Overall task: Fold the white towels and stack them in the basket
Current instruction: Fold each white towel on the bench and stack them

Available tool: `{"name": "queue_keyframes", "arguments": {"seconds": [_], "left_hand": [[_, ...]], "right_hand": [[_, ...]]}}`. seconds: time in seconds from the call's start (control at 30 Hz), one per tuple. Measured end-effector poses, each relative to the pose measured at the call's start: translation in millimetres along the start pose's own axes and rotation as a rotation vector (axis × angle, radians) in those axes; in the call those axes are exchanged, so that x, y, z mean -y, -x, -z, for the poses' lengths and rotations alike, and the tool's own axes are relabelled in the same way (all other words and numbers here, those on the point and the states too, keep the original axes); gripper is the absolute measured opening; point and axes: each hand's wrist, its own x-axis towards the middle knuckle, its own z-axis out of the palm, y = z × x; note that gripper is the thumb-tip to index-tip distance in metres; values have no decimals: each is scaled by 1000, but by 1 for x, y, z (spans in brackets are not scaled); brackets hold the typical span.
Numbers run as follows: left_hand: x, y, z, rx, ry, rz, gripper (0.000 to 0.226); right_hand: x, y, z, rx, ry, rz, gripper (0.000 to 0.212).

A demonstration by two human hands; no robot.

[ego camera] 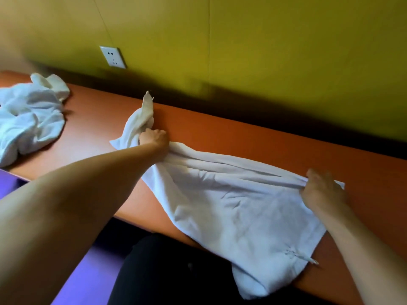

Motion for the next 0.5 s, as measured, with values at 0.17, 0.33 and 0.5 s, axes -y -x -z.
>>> {"name": "queue_keyframes", "arguments": {"seconds": [0.17,0.33,0.5], "left_hand": [[28,6,18,-208,181,-176,28],[69,28,39,-71,255,-495,52],[83,62,65,-195,254,-428,30]], "right_hand": [[-12,12,9,-130,-93,4,29],[-34,26,36,-262,-373,62,31],[-49,43,76,-484,-538,103,49]]}}
